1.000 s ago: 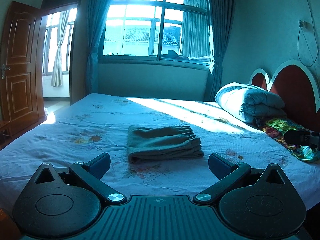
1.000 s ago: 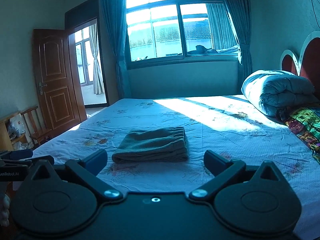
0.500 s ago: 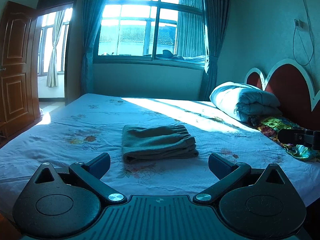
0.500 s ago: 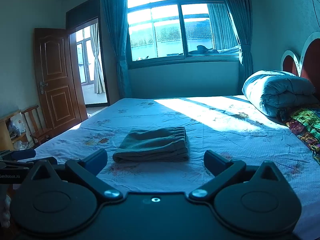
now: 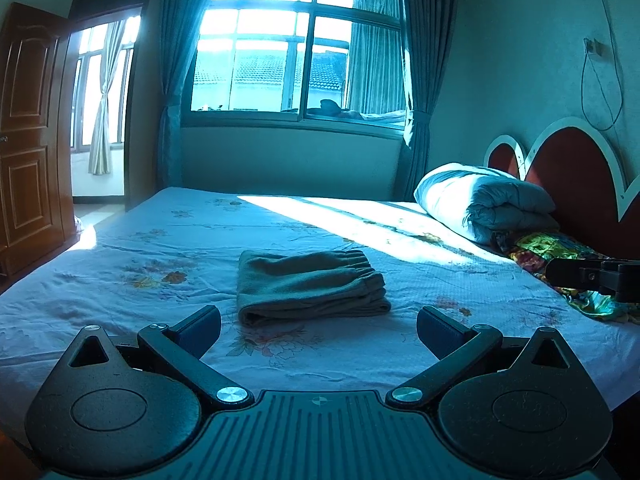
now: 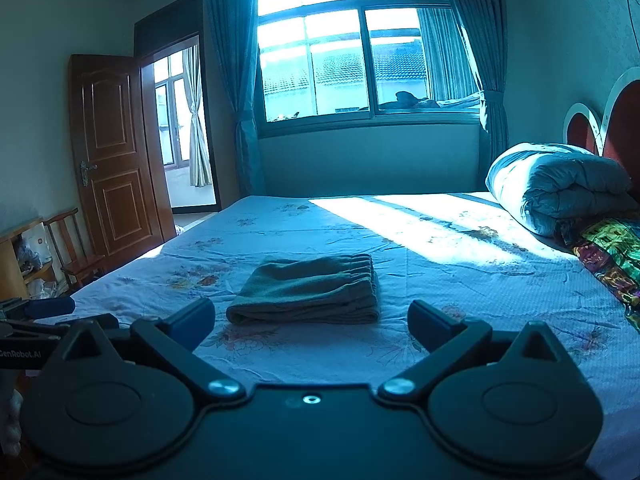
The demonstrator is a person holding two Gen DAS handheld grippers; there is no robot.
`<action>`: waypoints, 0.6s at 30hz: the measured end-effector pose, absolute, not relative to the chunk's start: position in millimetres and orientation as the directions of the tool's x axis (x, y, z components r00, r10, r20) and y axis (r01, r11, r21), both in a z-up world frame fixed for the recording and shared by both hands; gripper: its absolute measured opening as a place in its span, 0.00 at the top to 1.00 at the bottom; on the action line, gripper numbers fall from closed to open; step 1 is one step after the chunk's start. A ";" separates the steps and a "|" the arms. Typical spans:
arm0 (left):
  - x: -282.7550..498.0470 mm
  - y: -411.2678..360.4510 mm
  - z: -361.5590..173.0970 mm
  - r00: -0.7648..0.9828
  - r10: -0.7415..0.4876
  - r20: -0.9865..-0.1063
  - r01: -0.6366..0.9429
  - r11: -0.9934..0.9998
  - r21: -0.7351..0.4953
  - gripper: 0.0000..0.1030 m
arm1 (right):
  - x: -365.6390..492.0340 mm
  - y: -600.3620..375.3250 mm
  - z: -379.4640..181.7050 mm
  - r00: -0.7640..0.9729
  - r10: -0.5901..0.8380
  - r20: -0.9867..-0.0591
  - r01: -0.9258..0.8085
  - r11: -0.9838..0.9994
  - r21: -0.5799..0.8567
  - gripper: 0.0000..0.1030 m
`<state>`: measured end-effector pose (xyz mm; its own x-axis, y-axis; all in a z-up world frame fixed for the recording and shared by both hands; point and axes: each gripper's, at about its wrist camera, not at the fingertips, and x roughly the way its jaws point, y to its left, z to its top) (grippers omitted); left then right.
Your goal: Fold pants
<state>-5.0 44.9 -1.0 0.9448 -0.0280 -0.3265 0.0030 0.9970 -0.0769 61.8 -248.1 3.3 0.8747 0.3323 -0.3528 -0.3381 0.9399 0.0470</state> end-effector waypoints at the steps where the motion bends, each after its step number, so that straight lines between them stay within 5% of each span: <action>1: -5.1 45.1 -0.6 0.945 -0.028 -0.326 0.003 0.997 -0.076 0.00 | 62.1 -248.5 3.3 0.874 0.334 -0.354 -0.340 0.939 0.048 0.06; 18: -4.8 43.5 0.1 0.946 -0.030 -0.322 0.007 0.997 -0.073 0.00 | 62.9 -247.3 2.0 0.871 0.338 -0.357 -0.345 0.937 0.045 0.06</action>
